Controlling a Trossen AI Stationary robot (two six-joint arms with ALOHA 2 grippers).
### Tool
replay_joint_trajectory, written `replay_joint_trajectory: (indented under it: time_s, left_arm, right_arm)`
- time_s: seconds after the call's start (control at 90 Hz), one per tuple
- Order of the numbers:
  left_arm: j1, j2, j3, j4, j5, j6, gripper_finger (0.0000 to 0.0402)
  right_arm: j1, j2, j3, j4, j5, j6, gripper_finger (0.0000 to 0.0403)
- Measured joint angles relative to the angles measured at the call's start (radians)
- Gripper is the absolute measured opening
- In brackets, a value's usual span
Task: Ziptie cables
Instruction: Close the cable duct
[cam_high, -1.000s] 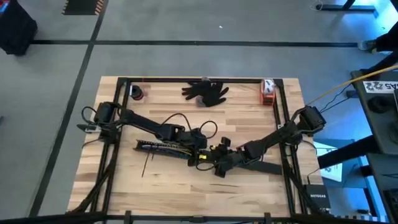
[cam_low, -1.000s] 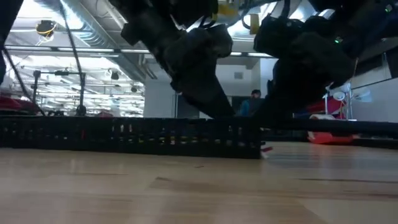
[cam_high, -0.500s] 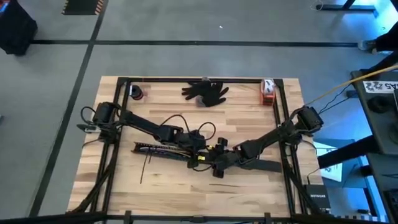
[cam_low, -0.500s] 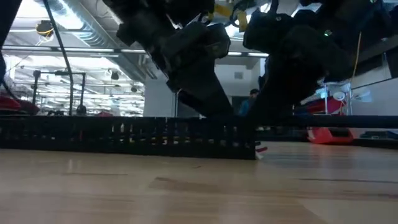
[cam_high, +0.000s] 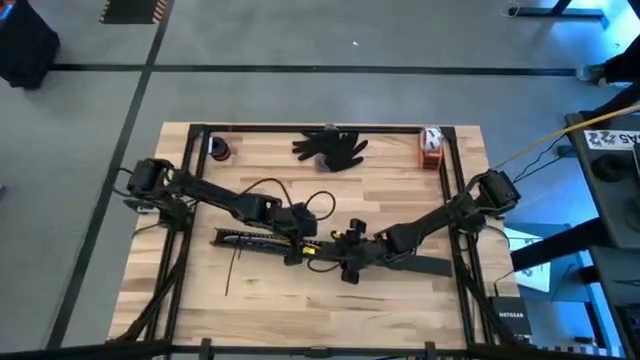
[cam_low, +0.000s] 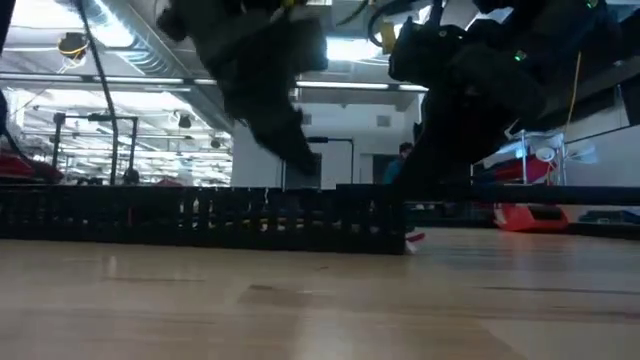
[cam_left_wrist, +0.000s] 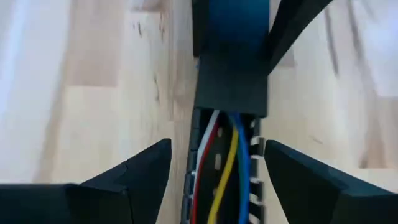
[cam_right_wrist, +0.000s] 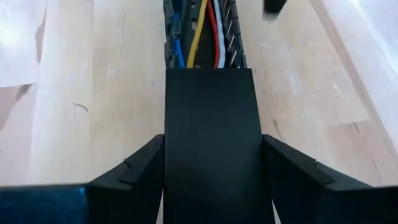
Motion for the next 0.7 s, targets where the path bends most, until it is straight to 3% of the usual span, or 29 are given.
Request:
replay_joint_trajectory:
  time_s: [0.7]
  left_arm:
    - [-0.055,0.018,-0.167,0.325,-0.009,-0.061,0.0253]
  right_arm:
    - [-0.001,-0.002,0.000,0.004,-0.008,0.004,0.0225]
